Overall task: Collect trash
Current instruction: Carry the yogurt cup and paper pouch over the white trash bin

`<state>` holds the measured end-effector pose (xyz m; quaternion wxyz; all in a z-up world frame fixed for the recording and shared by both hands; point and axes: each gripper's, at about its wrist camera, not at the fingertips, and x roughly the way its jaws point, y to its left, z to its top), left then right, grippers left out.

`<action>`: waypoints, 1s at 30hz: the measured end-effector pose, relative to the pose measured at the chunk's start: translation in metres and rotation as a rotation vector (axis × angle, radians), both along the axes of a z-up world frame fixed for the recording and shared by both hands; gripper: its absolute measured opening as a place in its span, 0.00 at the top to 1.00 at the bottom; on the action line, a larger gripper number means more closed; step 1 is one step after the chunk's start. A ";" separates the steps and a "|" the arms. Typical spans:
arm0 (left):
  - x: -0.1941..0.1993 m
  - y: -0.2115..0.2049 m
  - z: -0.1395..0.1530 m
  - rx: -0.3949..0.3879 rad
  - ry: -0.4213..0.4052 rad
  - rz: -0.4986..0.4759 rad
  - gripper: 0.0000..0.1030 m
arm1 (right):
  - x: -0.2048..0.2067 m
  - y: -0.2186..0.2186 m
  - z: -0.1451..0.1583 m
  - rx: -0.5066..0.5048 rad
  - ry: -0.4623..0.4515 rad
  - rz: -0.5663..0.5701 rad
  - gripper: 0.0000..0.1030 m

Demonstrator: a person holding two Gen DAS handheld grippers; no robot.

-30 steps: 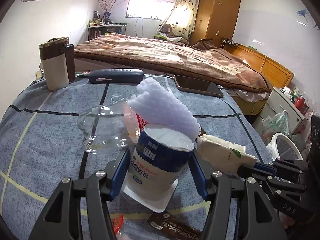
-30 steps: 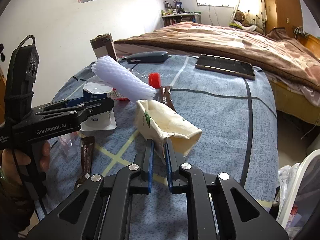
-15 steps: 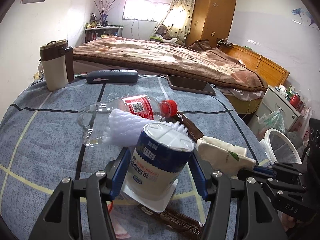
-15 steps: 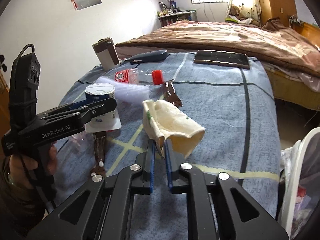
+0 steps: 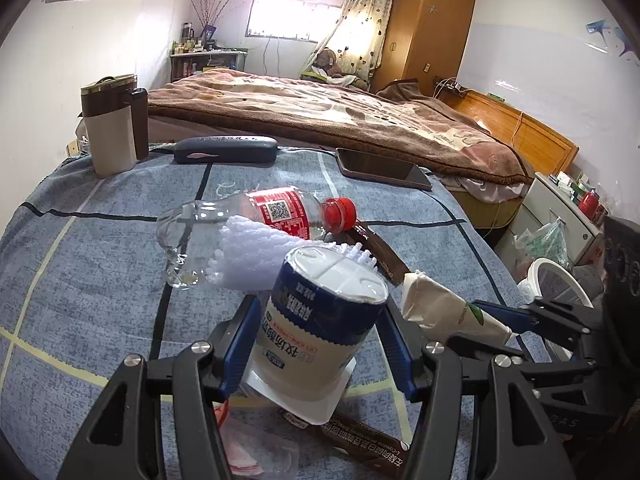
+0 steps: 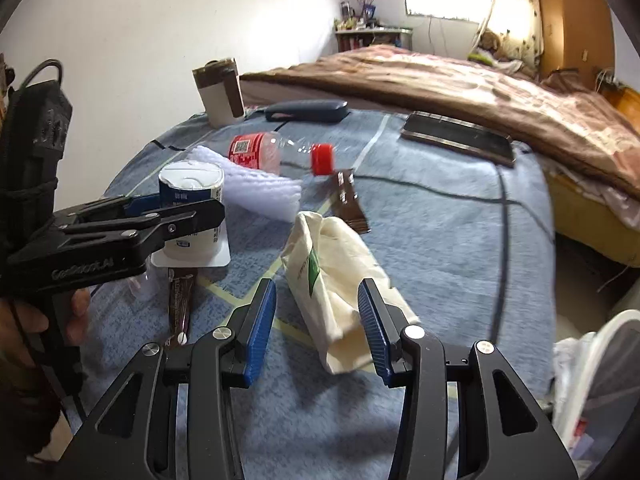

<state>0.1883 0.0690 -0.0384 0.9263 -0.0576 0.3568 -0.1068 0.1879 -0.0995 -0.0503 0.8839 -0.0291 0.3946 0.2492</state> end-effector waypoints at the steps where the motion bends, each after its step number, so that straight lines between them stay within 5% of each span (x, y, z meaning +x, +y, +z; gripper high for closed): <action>1: 0.000 -0.001 0.000 0.001 0.000 -0.004 0.41 | 0.001 0.001 0.000 0.005 0.002 -0.001 0.57; 3: -0.001 -0.002 0.000 0.007 0.000 -0.008 0.41 | -0.002 0.003 0.000 -0.002 -0.005 0.003 0.75; 6: -0.002 -0.004 0.000 0.008 -0.002 -0.015 0.41 | -0.005 0.002 0.003 -0.004 -0.017 0.004 0.90; 30: -0.039 -0.042 0.028 0.040 -0.070 -0.090 0.42 | -0.043 -0.041 0.034 0.110 -0.090 -0.133 0.90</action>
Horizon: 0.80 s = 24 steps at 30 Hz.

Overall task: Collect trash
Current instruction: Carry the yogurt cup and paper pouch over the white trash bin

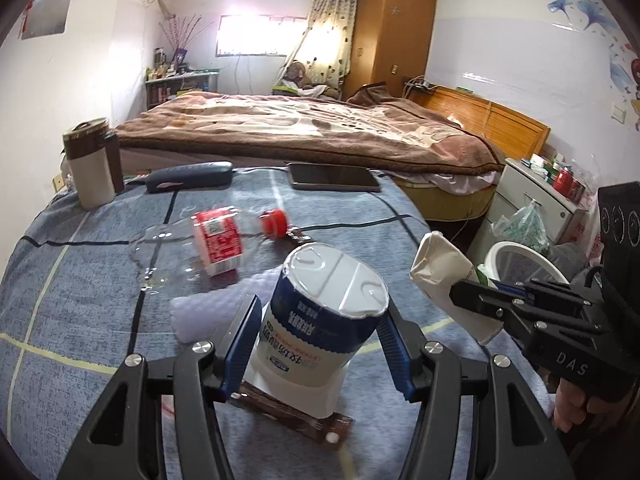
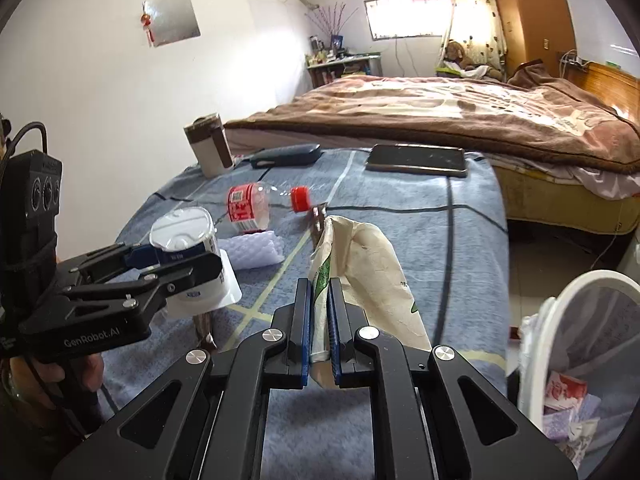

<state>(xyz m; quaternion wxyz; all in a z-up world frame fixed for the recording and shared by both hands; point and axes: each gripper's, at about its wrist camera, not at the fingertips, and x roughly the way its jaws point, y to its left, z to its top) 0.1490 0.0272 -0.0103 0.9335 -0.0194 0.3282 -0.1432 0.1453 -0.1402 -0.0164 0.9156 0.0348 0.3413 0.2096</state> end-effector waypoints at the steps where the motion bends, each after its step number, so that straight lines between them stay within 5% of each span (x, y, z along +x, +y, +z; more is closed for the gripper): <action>1: -0.002 -0.004 0.002 -0.003 -0.004 -0.009 0.42 | -0.002 -0.003 0.001 0.000 -0.003 -0.006 0.90; 24: -0.021 -0.126 0.027 0.002 -0.060 -0.255 0.42 | -0.041 -0.110 0.025 0.016 -0.059 -0.263 0.90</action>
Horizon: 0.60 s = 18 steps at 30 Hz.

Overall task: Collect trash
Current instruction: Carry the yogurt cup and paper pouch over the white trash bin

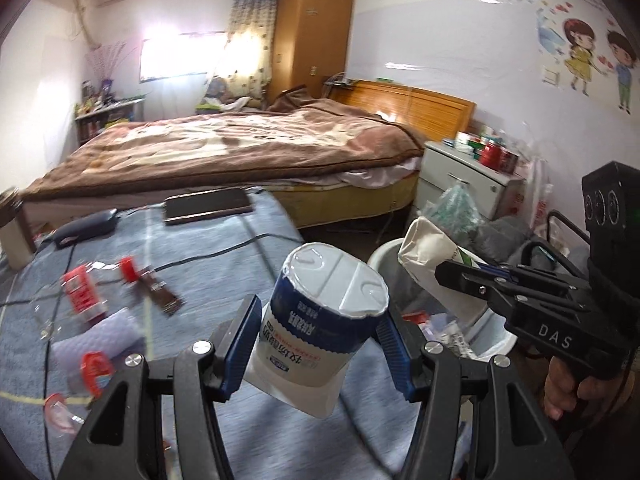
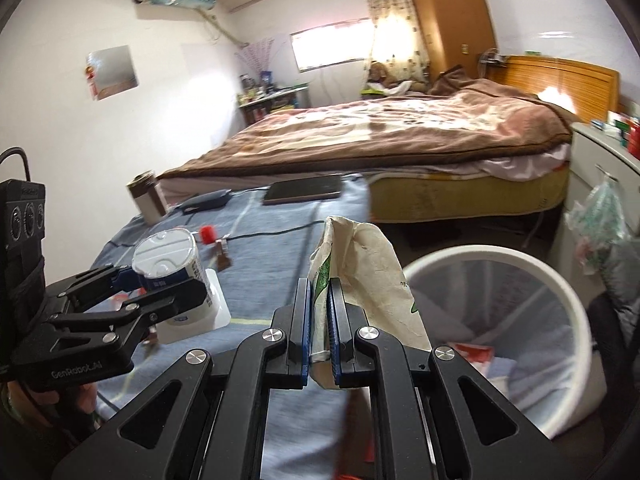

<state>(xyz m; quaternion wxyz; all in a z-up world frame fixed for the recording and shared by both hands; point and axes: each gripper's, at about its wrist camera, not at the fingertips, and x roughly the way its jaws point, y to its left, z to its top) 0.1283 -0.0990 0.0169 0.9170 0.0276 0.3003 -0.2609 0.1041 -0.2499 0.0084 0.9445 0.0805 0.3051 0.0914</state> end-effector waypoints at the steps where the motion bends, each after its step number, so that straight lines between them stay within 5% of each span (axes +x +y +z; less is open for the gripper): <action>1: 0.000 -0.008 0.000 0.001 0.002 -0.015 0.42 | -0.001 -0.006 0.000 0.001 0.003 -0.013 0.90; 18: -0.004 -0.107 -0.011 0.004 0.044 -0.183 0.41 | -0.008 -0.078 -0.026 -0.013 0.085 -0.179 0.90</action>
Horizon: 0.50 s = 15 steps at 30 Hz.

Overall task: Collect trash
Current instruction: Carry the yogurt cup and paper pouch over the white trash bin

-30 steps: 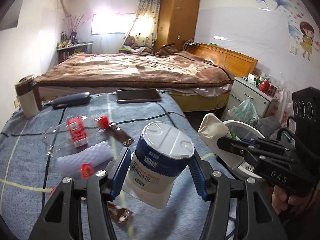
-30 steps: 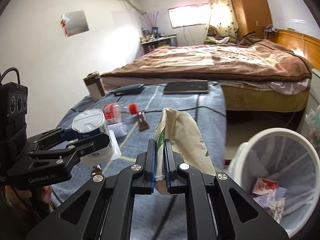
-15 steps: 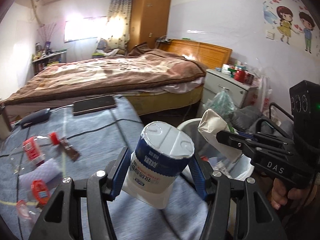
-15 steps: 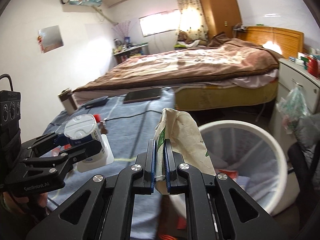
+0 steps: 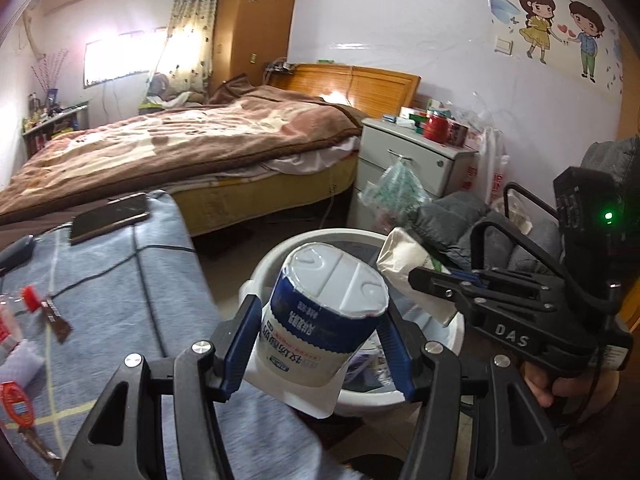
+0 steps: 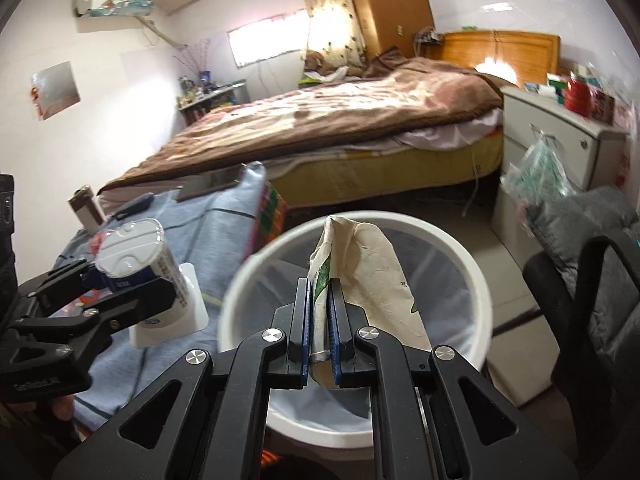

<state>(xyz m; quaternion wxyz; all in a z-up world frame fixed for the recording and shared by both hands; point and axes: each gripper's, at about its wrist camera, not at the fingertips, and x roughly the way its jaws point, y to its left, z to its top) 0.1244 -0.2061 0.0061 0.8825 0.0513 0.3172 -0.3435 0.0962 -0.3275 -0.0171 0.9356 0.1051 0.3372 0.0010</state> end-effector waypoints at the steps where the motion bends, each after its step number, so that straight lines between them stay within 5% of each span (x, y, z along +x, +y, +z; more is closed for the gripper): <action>1: 0.000 -0.004 -0.001 0.003 0.002 -0.005 0.41 | 0.001 -0.004 -0.003 -0.001 0.013 -0.010 0.90; 15: 0.007 -0.047 -0.022 0.046 0.068 -0.064 0.41 | 0.006 -0.039 -0.025 -0.010 0.112 -0.068 0.88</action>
